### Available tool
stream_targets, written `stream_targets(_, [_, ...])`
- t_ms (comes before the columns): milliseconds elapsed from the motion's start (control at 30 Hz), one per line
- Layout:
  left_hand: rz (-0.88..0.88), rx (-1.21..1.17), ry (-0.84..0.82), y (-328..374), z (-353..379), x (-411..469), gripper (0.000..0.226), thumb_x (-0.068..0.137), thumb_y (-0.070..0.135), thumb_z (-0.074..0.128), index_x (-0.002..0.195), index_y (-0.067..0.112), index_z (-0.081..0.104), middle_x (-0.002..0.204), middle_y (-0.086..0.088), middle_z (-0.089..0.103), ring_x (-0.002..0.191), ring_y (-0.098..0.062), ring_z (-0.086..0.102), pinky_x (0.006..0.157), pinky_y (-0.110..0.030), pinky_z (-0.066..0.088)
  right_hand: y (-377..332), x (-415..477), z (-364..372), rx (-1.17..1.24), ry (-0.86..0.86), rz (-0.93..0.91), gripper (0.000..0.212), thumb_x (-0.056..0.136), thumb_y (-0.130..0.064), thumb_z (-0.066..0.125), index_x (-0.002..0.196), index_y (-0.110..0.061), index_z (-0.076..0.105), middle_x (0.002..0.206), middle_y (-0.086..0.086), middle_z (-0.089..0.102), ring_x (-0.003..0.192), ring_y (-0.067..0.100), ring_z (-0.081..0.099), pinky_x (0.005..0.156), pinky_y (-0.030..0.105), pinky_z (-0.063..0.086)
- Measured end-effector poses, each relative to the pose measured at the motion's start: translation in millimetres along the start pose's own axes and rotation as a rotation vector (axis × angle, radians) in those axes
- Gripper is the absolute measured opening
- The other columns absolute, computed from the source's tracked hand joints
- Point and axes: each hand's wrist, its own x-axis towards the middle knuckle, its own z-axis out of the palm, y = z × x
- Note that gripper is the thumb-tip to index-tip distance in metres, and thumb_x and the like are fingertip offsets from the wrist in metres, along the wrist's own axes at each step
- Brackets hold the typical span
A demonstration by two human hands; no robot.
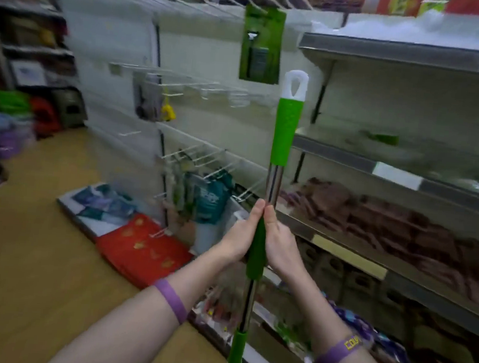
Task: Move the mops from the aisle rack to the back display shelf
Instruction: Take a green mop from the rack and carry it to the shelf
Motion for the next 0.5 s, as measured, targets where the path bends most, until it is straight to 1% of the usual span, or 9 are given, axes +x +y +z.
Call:
stream_targets(67, [0.013,-0.001,0.078,-6.1,-46.5,2.4,0.075,0.091,0.069,0.027,0.095,0.008,0.071,0.080,-0.006,0.069,0.070,-0.012,0.063,0.059,-0.019,0.049,-21.5,12.7,40.3,0.001,-0.066,-0.039,0.090,0.078,-0.090,0.013,0.087,-0.020,0.069,0.093,0.010,0.072,0.089,0.029,0.068,0.077,0.039,0.050])
stream_targets(100, [0.016,0.010,0.114,-8.5,-69.4,1.6,0.073,0.092,0.067,0.026,0.094,0.009,0.071,0.076,-0.003,0.067,0.068,-0.011,0.062,0.055,-0.015,0.048,-32.3,17.8,60.1,0.010,-0.095,-0.059,0.091,0.078,-0.090,0.013,0.086,-0.017,0.068,0.091,0.012,0.071,0.088,0.029,0.068,0.079,0.041,0.051])
stream_targets(167, [0.009,0.026,0.168,-12.4,-113.5,-0.7,0.070,0.095,0.065,0.025,0.090,0.012,0.070,0.071,0.001,0.065,0.066,-0.009,0.060,0.050,-0.010,0.045,-54.4,26.1,98.6,0.009,-0.154,-0.096,0.088,0.077,-0.088,0.012,0.077,-0.017,0.064,0.086,0.011,0.070,0.085,0.030,0.067,0.078,0.043,0.051])
stream_targets(200, [0.007,0.030,0.193,-14.3,-134.4,-2.6,0.069,0.095,0.065,0.025,0.088,0.013,0.070,0.071,0.000,0.065,0.065,-0.009,0.060,0.048,-0.011,0.045,-67.0,28.6,116.6,0.005,-0.187,-0.103,0.083,0.078,-0.086,0.012,0.073,-0.019,0.062,0.085,0.011,0.069,0.084,0.031,0.066,0.077,0.042,0.050])
stream_targets(267, [-0.013,0.018,0.238,-19.7,-175.2,-6.8,0.073,0.090,0.071,0.025,0.084,0.013,0.069,0.066,-0.004,0.065,0.059,-0.012,0.060,0.046,-0.017,0.044,-85.6,36.4,155.0,0.021,-0.258,-0.122,0.078,0.078,-0.085,0.014,0.069,-0.023,0.060,0.083,0.007,0.068,0.081,0.029,0.065,0.075,0.040,0.048])
stream_targets(333, [-0.045,-0.026,0.278,-27.7,-216.3,-12.7,0.081,0.074,0.082,0.025,0.082,0.014,0.070,0.062,-0.005,0.065,0.055,-0.015,0.061,0.043,-0.019,0.042,-104.4,41.6,192.7,0.057,-0.333,-0.145,0.083,0.076,-0.092,0.017,0.070,-0.024,0.064,0.077,0.002,0.068,0.077,0.026,0.066,0.075,0.041,0.051])
stream_targets(400, [-0.066,-0.039,0.334,-38.4,-255.8,-14.6,0.085,0.062,0.087,0.025,0.086,0.018,0.069,0.067,-0.005,0.067,0.061,-0.017,0.063,0.046,-0.021,0.043,-118.5,48.0,231.1,0.072,-0.392,-0.166,0.091,0.069,-0.099,0.017,0.075,-0.024,0.068,0.076,0.002,0.070,0.076,0.025,0.069,0.077,0.044,0.053])
stream_targets(433, [-0.076,-0.043,0.367,-42.0,-273.6,-16.7,0.083,0.064,0.087,0.025,0.086,0.019,0.068,0.065,-0.003,0.065,0.059,-0.016,0.061,0.046,-0.021,0.042,-126.6,49.7,248.7,0.086,-0.422,-0.171,0.092,0.066,-0.101,0.017,0.075,-0.025,0.068,0.076,0.003,0.071,0.076,0.025,0.070,0.077,0.044,0.054])
stream_targets(500, [-0.098,-0.055,0.431,-47.0,-306.1,-17.5,0.075,0.077,0.083,0.025,0.079,0.017,0.063,0.049,0.003,0.056,0.048,-0.013,0.055,0.043,-0.020,0.038,-142.4,55.4,282.7,0.109,-0.472,-0.177,0.094,0.063,-0.102,0.017,0.076,-0.024,0.068,0.077,0.005,0.072,0.077,0.025,0.071,0.076,0.043,0.055])
